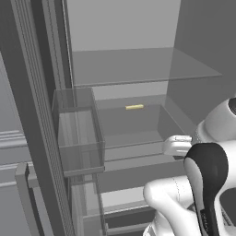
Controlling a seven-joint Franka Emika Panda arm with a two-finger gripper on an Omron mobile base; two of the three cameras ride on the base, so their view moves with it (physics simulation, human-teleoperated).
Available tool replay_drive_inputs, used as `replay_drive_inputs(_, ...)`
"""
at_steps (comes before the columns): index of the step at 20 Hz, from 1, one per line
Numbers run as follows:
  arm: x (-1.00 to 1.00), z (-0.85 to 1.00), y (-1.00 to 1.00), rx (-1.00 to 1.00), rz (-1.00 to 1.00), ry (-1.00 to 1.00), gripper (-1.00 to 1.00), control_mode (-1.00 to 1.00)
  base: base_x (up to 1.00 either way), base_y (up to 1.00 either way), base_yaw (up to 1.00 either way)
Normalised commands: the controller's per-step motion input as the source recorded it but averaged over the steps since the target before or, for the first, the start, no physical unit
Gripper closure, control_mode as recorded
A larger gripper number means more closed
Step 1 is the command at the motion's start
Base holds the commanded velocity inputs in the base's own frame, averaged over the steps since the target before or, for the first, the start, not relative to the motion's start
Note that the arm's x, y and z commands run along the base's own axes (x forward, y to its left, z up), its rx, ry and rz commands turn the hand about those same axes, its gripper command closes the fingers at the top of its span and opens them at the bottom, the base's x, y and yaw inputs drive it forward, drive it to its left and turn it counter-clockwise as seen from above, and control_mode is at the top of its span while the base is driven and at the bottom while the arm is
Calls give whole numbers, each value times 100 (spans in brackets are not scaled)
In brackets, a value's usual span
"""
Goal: Take the strawberry from the fridge and place it on top of the pancake, located on the dining counter.
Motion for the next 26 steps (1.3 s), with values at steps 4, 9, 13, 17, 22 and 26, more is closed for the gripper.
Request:
replay_drive_inputs(4, 0, 0, 0, 0, 0, 0, 100, -100, 0, 0, 0)
replay_drive_inputs(9, 0, 0, 0, 0, 0, 0, 100, -100, 0, 0, 0)
replay_drive_inputs(13, 0, 0, 0, 0, 0, 0, 100, 100, -27, 0, 0)
replay_drive_inputs(17, 0, 0, 0, 0, 0, 0, 100, 100, -70, 0, 0)
replay_drive_inputs(22, 0, 0, 0, 0, 0, 0, 100, 100, -92, 0, 0)
replay_drive_inputs(26, 0, 0, 0, 0, 0, 0, 100, 100, -95, 0, 0)
